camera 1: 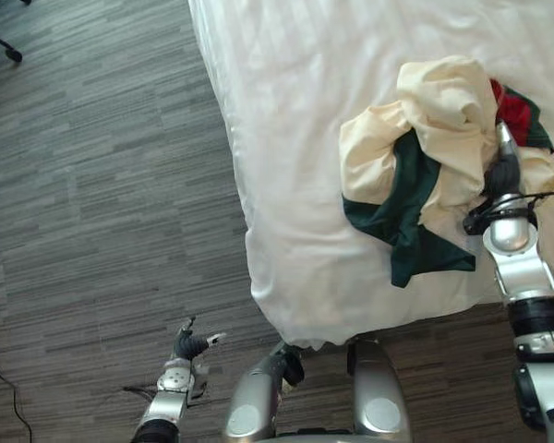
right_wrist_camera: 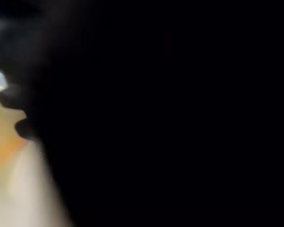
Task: Tidy the bed and pick cloth on bed and put in laundry
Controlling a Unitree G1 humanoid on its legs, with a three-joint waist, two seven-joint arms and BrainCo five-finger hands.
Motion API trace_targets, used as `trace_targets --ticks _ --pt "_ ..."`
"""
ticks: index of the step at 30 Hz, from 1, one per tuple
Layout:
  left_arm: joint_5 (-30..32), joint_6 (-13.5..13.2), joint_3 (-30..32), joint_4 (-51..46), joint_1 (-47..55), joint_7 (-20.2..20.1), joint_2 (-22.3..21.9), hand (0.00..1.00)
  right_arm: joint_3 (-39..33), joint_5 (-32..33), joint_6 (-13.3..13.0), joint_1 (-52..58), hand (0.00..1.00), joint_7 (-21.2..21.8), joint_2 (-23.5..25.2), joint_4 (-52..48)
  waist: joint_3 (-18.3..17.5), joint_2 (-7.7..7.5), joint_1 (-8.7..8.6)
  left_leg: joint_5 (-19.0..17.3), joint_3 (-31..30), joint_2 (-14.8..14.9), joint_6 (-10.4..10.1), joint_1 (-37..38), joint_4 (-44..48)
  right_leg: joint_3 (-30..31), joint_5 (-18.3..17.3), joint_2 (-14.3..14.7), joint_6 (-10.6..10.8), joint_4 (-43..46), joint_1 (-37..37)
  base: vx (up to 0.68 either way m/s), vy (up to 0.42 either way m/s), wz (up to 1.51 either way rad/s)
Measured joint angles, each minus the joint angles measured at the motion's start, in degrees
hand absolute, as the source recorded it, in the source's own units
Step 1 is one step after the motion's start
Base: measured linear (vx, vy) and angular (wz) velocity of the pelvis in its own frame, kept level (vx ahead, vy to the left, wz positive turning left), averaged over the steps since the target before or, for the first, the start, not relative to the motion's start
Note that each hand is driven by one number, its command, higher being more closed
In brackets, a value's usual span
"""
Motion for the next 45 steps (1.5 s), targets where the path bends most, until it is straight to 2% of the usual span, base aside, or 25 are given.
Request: trace_targets --ticks 8,11,12,14,15,17,19,21,22,23,25,28,29,30,31,32,33,35,36,39,41,42,43,44,45 --pt "-2.1 -0.8 -2.1 -0.4 -0.6 -1.7 -0.3 0.00 -0.4 -0.5 0.0 -1.3 1.00 0.0 -2.3 4.5 0.1 0.31 1.44 2.7 -3.2 -0.1 -0.6 0.1 -2.2 -2.6 0.2 0.1 -0.3 0.0 0.7 -0.02 0.000 0.19" --pt "-2.3 -0.6 -2.6 -1.5 -0.3 -1.7 -1.5 0.00 -5.6 0.8 0.2 6.6 1.00 0.0 1.5 0.1 0.1 0.58 1.46 3.8 -6.4 -0.2 -0.9 3.3 -3.7 -5.3 -1.8 0.3 -0.9 1.5 4.3 0.05 -0.021 0.45" --pt "-2.4 -0.5 -2.6 -2.2 0.0 -1.7 -2.2 0.00 -8.7 1.8 0.4 11.9 1.00 0.1 4.7 -4.4 -0.1 0.49 1.22 3.9 -8.4 -0.4 -0.9 4.5 -3.9 -4.2 -4.9 0.5 -1.2 5.9 4.4 0.07 -0.057 0.92" --pt "-2.4 0.4 -2.5 -3.6 0.5 -1.7 -2.5 0.00 -12.3 4.6 -0.3 19.6 1.00 0.2 10.5 -10.8 -0.6 -0.10 -0.34 4.4 -12.8 -1.6 -0.9 5.6 -3.9 4.9 -10.2 1.1 -1.2 11.8 4.3 0.07 -0.075 1.09" --pt "-2.5 0.5 -1.9 -4.4 1.3 -1.6 -2.4 0.00 -13.0 6.0 -0.8 22.0 1.00 0.2 13.7 -12.6 -1.1 -0.87 -0.35 4.6 -14.0 -2.0 -1.2 6.1 -4.0 8.0 -12.1 1.4 -0.2 13.4 4.2 0.07 -0.153 0.58" --pt "-3.3 1.4 -0.2 -4.9 4.4 -1.4 -3.0 0.00 -13.3 10.6 -2.0 25.6 1.00 0.2 20.6 -15.6 -2.7 -0.93 -0.14 5.3 -15.9 -1.6 -2.2 6.6 -4.1 5.7 -13.0 1.8 -0.6 13.8 5.4 0.06 -0.162 0.42" --pt "-4.0 2.3 0.9 -6.1 5.7 -1.2 -4.7 0.00 -13.2 13.1 -3.1 30.0 1.00 0.2 22.8 -17.8 -3.4 -0.12 0.12 5.8 -18.8 -1.0 -3.0 7.3 -4.1 2.4 -13.2 1.7 -1.0 13.0 8.2 0.07 -0.110 0.71" --pt "-5.0 2.4 0.8 -8.5 7.4 -1.1 -6.0 0.00 -13.2 15.6 -4.3 33.8 1.00 0.2 24.7 -19.1 -3.7 -0.25 0.72 6.2 -19.8 -0.9 -3.5 8.0 -3.5 -0.8 -14.6 1.1 -1.5 13.4 10.4 0.03 -0.069 0.79" --pt "-5.6 2.7 0.9 -9.5 8.3 -1.1 -7.0 0.00 -13.2 17.8 -4.9 35.2 1.00 0.5 25.4 -19.3 -4.1 -0.48 1.12 5.5 -16.9 -0.8 -2.8 7.6 -1.8 -3.1 -15.1 0.2 -1.8 13.5 11.8 -0.02 -0.028 0.76" --pt "-5.9 2.9 1.1 -10.8 9.6 -1.1 -7.8 0.00 -13.2 19.8 -5.4 36.7 1.00 1.3 26.0 -19.2 -5.2 -0.63 1.71 1.4 -7.7 1.0 2.2 6.5 1.9 -5.3 -15.1 -0.2 -1.8 13.5 12.4 -0.01 -0.026 0.67" --pt "-6.6 3.0 3.1 -11.8 11.5 -1.1 -8.8 0.00 -12.5 22.9 -5.4 39.0 1.00 2.6 27.0 -19.4 -7.3 -1.05 1.52 -0.8 3.1 4.3 3.6 5.7 6.0 -8.6 -15.2 -0.8 -1.6 13.2 13.9 0.07 -0.022 0.75" --pt "-7.4 3.2 5.1 -12.7 12.5 -0.1 -9.3 0.00 -12.5 27.4 -5.4 43.4 1.00 4.6 28.0 -19.4 -9.0 -1.45 1.55 1.9 2.0 2.6 2.1 5.9 7.8 -14.9 -17.2 -2.3 -0.6 13.0 18.4 0.09 0.012 1.33" --pt "-7.8 3.2 5.2 -14.1 14.0 0.1 -9.7 0.00 -12.5 28.8 -5.4 45.0 1.00 5.2 28.1 -19.4 -10.3 -1.26 1.47 4.2 -2.0 0.5 1.7 6.1 4.7 -18.1 -17.8 -2.6 -1.1 12.0 20.2 -0.01 -0.017 1.76" --pt "-7.9 3.2 5.4 -14.3 14.7 0.4 -10.1 0.00 -13.3 29.2 -5.5 46.8 1.00 6.2 28.4 -19.5 -12.3 -1.03 1.05 3.2 -3.2 -1.0 1.9 7.4 -1.2 -23.5 -17.3 -3.8 -1.0 9.6 22.2 0.00 0.017 2.03" --pt "-8.1 3.4 5.7 -14.1 15.2 0.9 -10.5 0.00 -14.4 29.3 -5.5 47.5 1.00 6.6 29.6 -19.2 -13.4 -1.79 0.95 0.2 2.7 -0.2 3.7 7.6 -1.4 -27.6 -15.9 -4.3 0.6 8.4 23.5 0.01 0.042 1.68" --pt "-8.2 3.5 5.8 -14.1 15.5 1.1 -10.5 0.00 -14.7 29.7 -5.4 47.7 1.00 6.6 30.4 -19.2 -13.8 -2.37 0.91 -0.7 7.4 0.9 4.9 7.4 0.4 -29.6 -15.7 -5.1 0.8 8.2 24.2 0.06 0.080 1.56" --pt "-8.2 3.9 5.9 -14.0 15.7 1.0 -10.7 0.00 -14.5 30.4 -5.2 48.0 1.00 7.1 31.1 -19.3 -14.4 -3.32 0.82 -1.5 15.3 4.2 5.0 7.7 5.6 -33.9 -15.3 -6.1 1.6 7.7 26.4 0.06 0.062 1.46" --pt "-8.2 4.0 5.8 -14.1 15.6 1.0 -11.3 0.00 -14.3 30.4 -4.6 48.3 1.00 7.9 31.1 -19.4 -15.3 -2.55 0.37 -1.6 22.2 8.0 5.1 7.7 9.0 -39.0 -14.8 -5.9 2.4 7.4 28.4 0.06 0.081 1.47" --pt "-8.3 4.1 5.7 -14.1 15.3 1.0 -11.4 0.00 -13.8 30.4 -3.7 47.9 1.00 8.6 31.1 -19.4 -15.6 -2.30 -0.11 -3.0 23.5 8.2 5.0 6.5 10.1 -42.8 -14.2 -6.4 3.5 7.5 29.4 0.05 0.157 1.39" --pt "-8.9 4.1 5.7 -16.5 15.1 0.9 -11.2 0.00 -11.4 28.9 -1.7 46.1 1.00 10.1 32.9 -19.5 -15.9 -2.76 1.41 -5.8 22.6 4.2 6.8 4.4 9.0 -46.6 -11.8 -8.1 5.9 7.4 29.4 0.08 0.240 1.03" --pt "-9.0 4.2 5.7 -17.6 15.6 0.5 -11.1 0.00 -11.0 26.1 -0.5 45.6 1.00 10.5 35.1 -19.5 -15.9 -2.94 2.29 -6.2 19.4 0.5 6.9 4.5 7.4 -47.2 -11.4 -12.0 5.8 12.8 29.3 0.11 0.290 0.94" --pt "-9.3 4.3 5.6 -18.5 15.8 -0.2 -11.1 0.00 -10.9 25.3 0.0 45.9 1.00 10.7 36.1 -19.5 -15.9 -2.99 2.18 -6.1 16.1 -1.7 6.9 4.7 6.6 -47.0 -11.3 -14.9 3.7 18.5 29.1 0.12 0.241 1.52" --pt "-9.4 4.3 5.0 -20.9 15.9 -0.4 -10.8 0.00 -10.9 23.4 0.9 46.5 1.00 10.9 37.3 -19.4 -15.9 -2.98 1.37 -5.8 11.3 -4.0 7.4 5.4 5.7 -44.7 -12.5 -17.7 -4.4 26.8 27.7 0.22 0.322 2.11" --pt "-9.4 4.0 4.7 -22.8 15.8 -0.6 -10.3 0.00 -10.1 22.2 1.1 47.4 1.00 11.0 38.0 -19.4 -15.9 -2.98 1.30 -5.4 7.2 -5.6 8.0 6.3 4.6 -37.7 -15.3 -16.8 -7.3 32.0 25.3 0.20 0.222 2.03" --pt "-9.4 3.6 4.7 -23.1 15.7 -0.7 -9.8 0.00 -9.7 21.6 1.2 47.5 1.00 11.1 38.4 -19.4 -15.9 -3.01 1.36 -5.2 5.0 -6.2 8.3 7.0 3.9 -33.1 -16.6 -15.2 -6.7 33.2 23.9 0.18 0.146 1.79"
